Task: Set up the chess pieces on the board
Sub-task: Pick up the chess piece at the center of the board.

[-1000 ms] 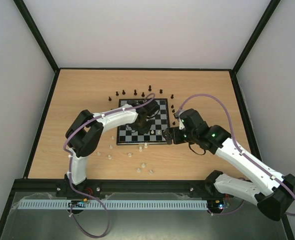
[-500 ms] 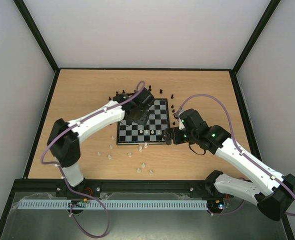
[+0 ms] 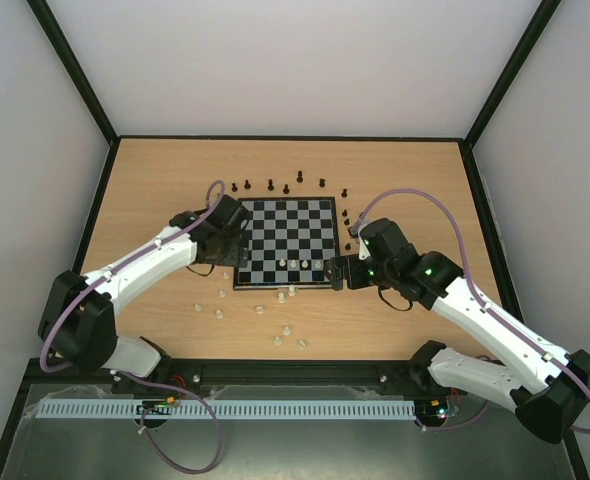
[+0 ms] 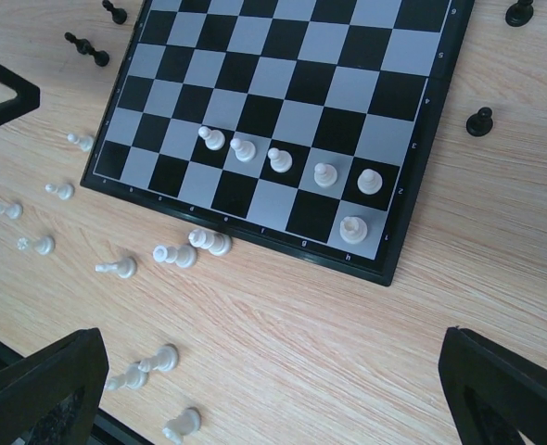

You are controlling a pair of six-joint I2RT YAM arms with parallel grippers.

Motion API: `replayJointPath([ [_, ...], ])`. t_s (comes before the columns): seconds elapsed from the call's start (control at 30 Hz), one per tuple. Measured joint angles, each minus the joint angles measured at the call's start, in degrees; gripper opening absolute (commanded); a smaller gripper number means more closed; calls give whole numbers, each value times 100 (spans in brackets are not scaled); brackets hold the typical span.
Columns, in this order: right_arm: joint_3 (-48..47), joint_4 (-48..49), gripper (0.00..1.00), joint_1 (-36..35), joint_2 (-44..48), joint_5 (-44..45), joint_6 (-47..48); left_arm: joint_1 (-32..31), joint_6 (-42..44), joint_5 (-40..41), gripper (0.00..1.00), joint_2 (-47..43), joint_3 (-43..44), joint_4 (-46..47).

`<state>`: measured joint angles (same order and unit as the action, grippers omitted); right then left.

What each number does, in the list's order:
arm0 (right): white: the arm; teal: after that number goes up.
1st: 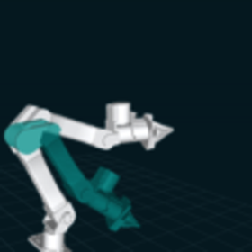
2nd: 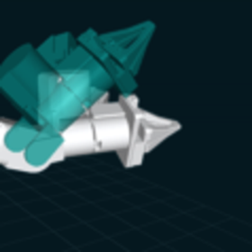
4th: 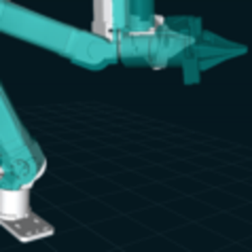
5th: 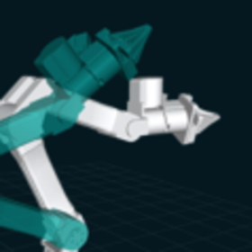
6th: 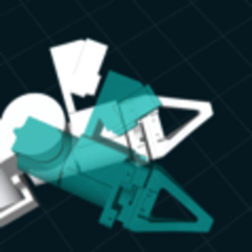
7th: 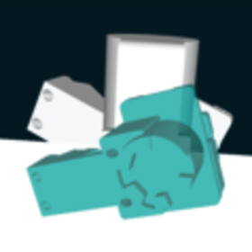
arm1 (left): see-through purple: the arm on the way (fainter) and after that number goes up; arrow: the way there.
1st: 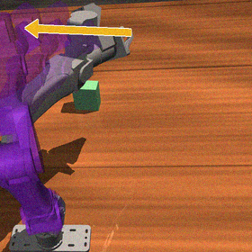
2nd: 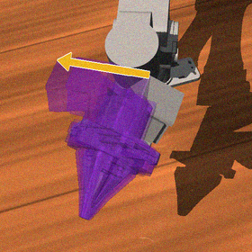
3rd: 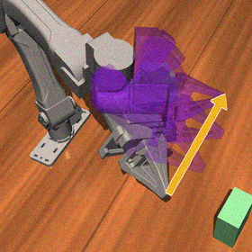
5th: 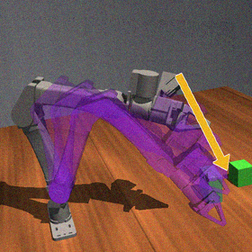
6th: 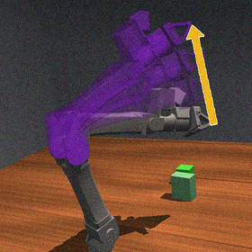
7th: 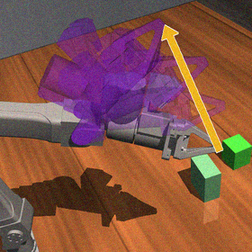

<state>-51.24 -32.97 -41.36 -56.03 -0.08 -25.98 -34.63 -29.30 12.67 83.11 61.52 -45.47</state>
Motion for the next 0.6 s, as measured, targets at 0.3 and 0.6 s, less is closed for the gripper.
replayJointPath([
  [0.3,17,0,98,0,28,-90,0,164,-177,-175,89,-162,-667,437],
  [0.6,42,2,99,0,81,-107,2,387,-111,-452,58,-17,-990,804],
])
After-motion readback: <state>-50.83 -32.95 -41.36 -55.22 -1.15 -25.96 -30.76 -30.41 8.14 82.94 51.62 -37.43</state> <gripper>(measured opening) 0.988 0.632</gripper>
